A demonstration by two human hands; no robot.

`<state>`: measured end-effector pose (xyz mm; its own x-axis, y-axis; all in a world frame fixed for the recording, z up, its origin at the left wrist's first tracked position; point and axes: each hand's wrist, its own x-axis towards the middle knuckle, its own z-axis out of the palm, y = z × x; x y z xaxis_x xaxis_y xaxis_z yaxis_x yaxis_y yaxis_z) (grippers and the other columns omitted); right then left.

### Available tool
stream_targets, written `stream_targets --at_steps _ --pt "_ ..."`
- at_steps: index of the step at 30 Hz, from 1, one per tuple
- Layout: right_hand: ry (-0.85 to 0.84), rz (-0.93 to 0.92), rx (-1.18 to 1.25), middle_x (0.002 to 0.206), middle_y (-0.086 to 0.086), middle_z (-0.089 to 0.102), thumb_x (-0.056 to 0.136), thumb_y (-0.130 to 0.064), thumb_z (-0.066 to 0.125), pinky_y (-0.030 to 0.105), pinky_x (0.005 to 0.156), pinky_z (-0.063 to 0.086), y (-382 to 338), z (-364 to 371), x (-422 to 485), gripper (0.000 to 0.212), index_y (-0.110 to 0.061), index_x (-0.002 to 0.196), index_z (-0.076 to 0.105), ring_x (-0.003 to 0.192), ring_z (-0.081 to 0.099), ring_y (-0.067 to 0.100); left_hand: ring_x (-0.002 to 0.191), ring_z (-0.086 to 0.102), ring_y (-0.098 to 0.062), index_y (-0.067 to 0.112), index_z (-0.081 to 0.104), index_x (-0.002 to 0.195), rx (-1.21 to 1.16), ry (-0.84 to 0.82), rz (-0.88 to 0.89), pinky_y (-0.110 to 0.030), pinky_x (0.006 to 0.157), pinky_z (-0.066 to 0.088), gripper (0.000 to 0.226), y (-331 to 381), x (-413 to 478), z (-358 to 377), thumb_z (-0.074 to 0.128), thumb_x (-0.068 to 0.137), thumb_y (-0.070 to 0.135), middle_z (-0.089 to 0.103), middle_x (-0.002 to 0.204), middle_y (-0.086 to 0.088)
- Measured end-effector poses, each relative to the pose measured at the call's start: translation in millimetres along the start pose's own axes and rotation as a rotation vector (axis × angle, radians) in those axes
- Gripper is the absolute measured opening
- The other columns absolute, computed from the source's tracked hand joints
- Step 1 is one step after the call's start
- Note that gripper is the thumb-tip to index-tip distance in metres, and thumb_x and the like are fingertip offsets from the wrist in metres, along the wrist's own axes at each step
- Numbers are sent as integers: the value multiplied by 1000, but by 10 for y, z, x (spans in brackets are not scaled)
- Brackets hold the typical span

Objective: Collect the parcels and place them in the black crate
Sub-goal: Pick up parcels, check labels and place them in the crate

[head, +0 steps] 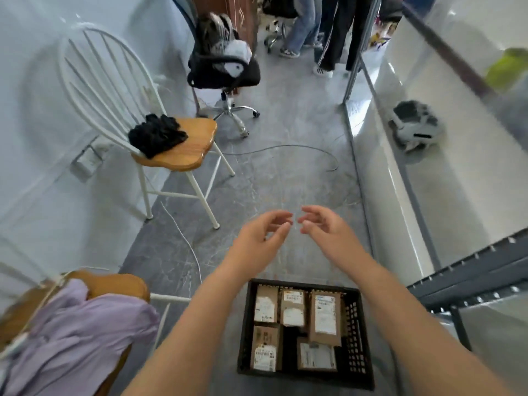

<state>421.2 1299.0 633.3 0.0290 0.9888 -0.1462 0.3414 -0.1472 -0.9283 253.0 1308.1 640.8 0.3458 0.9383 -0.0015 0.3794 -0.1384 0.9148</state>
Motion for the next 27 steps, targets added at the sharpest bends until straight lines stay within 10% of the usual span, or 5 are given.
stream_targets --at_steps 4,8,14,19,27 --pt "54 -101 18 109 12 66 92 -12 55 31 84 49 -1183 -180 -246 27 -17 118 55 94 65 27 98 64 -13 26 60 110 -26 62 59 -25 87 50 17 1015 -74 -631 55 95 20 68 108 1" --pt "69 -185 47 108 12 67 92 -12 53 18 71 46 -1972 -241 -460 28 -13 120 54 83 64 18 101 65 -22 26 58 110 -49 120 104 -38 92 51 16 1640 -234 -1097 55 95 23 68 109 -8" --pt "55 -349 213 92 -9 69 92 -17 52 21 73 53 -2712 -143 -736 22 -25 111 56 76 67 5 86 67 -7 27 57 107 -65 321 149 -16 74 51 14 2151 -702 -1666 55 95 20 69 94 8" --pt "-194 -451 266 93 -5 68 93 -13 52 17 69 51 -3146 281 -993 24 -19 117 54 76 65 9 88 67 -19 24 59 106 -37 625 171 -28 82 53 16 2322 -1413 -1945 54 94 14 69 93 1" --pt "-672 -566 314 94 -6 67 93 -11 52 22 75 50 -3335 1224 -1816 22 -21 113 54 78 64 8 76 67 -8 16 58 111 -28 1105 6 -10 65 47 18 2146 -3136 -1966 52 95 9 68 95 -3"
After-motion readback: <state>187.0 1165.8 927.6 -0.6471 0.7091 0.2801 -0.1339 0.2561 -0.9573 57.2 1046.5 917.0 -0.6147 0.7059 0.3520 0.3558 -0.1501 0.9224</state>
